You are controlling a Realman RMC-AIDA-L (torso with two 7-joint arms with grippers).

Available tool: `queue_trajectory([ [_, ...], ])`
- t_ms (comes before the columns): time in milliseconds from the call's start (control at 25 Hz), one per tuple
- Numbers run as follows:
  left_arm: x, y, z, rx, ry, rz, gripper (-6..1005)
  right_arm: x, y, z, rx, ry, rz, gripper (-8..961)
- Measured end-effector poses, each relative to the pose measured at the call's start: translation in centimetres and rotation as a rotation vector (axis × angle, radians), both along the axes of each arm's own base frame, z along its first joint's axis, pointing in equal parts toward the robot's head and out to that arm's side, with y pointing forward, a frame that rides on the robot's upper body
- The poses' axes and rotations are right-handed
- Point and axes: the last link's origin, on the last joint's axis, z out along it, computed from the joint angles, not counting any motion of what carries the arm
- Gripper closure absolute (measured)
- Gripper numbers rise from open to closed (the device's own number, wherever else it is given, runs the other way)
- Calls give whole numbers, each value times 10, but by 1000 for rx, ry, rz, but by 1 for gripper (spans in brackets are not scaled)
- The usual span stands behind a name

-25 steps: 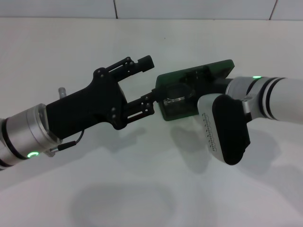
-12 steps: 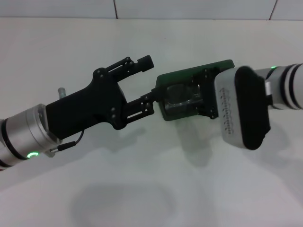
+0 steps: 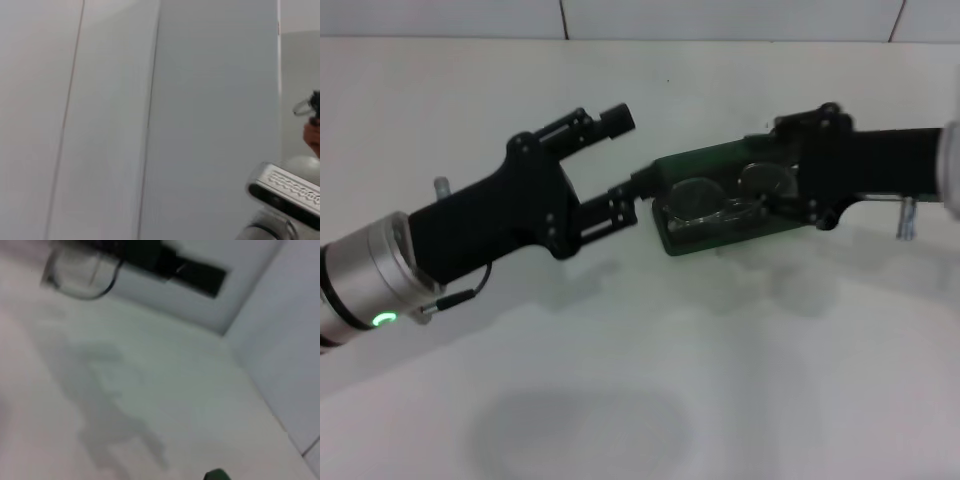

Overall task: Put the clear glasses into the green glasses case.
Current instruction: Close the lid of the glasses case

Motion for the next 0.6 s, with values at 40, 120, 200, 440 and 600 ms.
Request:
queue_trajectory([
  [40, -1, 2, 1, 15, -8, 19, 287, 10, -3, 1, 2, 45, -25, 492],
  [120, -4, 6, 1, 42, -17, 64, 287, 27, -6, 1, 16, 157, -60, 493],
  [200, -9, 11, 1, 72, -24, 133, 287, 46, -9, 0, 50, 293, -98, 493],
  [440, -8, 46, -9, 70, 32, 283, 287, 106, -38, 27, 294, 775, -152, 494],
  [600, 6, 74, -20, 85, 97, 327, 287, 122, -81, 36, 542, 938, -36, 493],
])
